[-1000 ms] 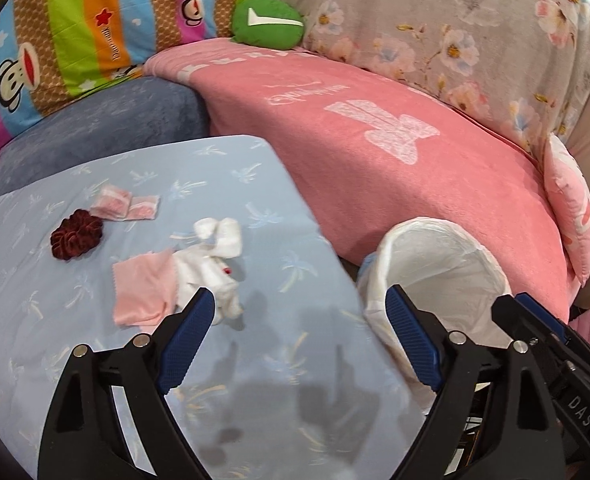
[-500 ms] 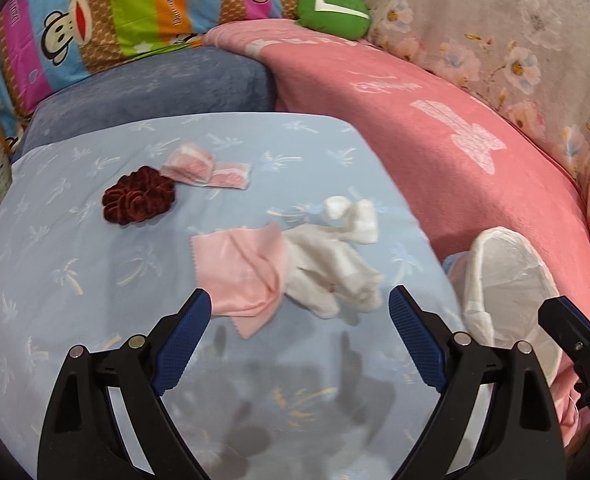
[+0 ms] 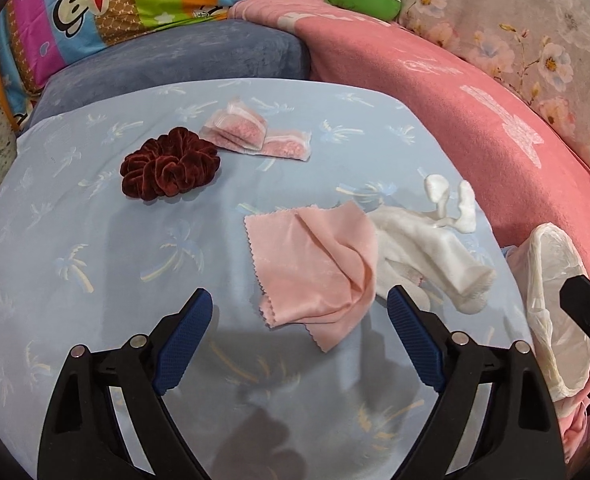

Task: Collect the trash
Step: 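Grasp the pink cloth with the left tool while the right tool grasps the white glove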

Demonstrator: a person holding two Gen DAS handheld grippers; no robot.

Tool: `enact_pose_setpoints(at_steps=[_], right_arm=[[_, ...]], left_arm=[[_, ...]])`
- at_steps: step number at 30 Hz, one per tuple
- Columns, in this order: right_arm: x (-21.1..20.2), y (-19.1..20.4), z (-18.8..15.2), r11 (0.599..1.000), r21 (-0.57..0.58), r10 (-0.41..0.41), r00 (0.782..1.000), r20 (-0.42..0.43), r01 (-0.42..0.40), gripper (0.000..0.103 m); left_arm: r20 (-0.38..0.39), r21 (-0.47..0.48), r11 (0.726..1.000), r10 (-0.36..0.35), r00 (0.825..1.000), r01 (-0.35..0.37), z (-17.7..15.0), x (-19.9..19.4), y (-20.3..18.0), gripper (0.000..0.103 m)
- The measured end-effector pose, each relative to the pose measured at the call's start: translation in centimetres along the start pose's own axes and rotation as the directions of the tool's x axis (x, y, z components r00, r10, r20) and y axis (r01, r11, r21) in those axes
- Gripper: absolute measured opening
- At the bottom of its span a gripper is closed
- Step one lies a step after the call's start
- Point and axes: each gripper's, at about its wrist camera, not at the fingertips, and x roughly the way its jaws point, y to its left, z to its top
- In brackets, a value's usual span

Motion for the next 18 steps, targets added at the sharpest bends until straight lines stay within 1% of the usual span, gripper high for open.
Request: enact_pose_setpoints(at_steps=[1,3,5,7,8,9,10,13,15,16,18], right_arm=[[0.4,0.3,0.1,1.000,-0.003,0.003,1.000,-0.005,-0.003,0.053],[1.3,0.9,0.2,1.000,-0.004,0.012,1.000,-0.017,-0.012,0.053],[2.1,1.3,0.3,1.000,-0.003,0.020,0.999,-0.027,-0.020,0.053],[2.9,1.8,0.4,1.000,-0.003,0.027,0.999,-0.037,-0.027,0.053],[3.3,2.0,0.5,1.000,-0.003,0.029,0.999,-0.042,-0.030,0.053],[3.7,2.1,0.5,1.000,-0.003,0.030,0.998,-0.047,-0.031,0.054],[4.1,2.2,0.5,1.000,-0.001,0.031,0.998,-0.052,-0.031,0.054],[5.3,2.4,0.5,0.999,0.011,0.040,0.997,-0.073,-0.039,0.054],[6.0,2.5,0.5,0.999,0.020,0.044,0.995,-0.086,-0.042,0.053],[6.3,2.6,0.4,0.999,0.024,0.045,0.995,-0.091,-0.043,0.050],[6.9,2.6,0.3,0.998,0.027,0.051,0.993,-0.106,-0.049,0.044]], left_arm=[[-0.005,-0.001,1.000,-0.007,1.000,0.007,0.1,0.2,0.1,0.080],[-0.019,-0.001,1.000,-0.021,1.000,0.021,0.2,0.6,0.0,0.073],[-0.035,0.001,1.000,-0.028,0.999,0.028,0.3,1.1,-0.1,0.070],[-0.048,0.001,0.999,-0.035,0.998,0.035,0.4,1.6,-0.1,0.064],[-0.058,0.001,0.999,-0.037,0.998,0.038,0.4,1.8,0.0,0.058],[-0.064,0.002,0.999,-0.038,0.997,0.038,0.5,2.0,0.0,0.056],[-0.056,0.005,0.999,-0.032,0.998,0.033,0.5,2.0,0.0,0.055],[-0.057,-0.007,0.999,-0.047,0.997,0.047,0.7,2.0,0.3,0.045],[-0.062,-0.018,0.998,-0.067,0.996,0.066,0.8,2.0,0.6,0.030],[-0.066,-0.020,0.997,-0.080,0.995,0.079,0.8,2.0,0.7,0.027],[-0.069,-0.020,0.996,-0.088,0.994,0.087,0.7,2.1,0.7,0.016]])
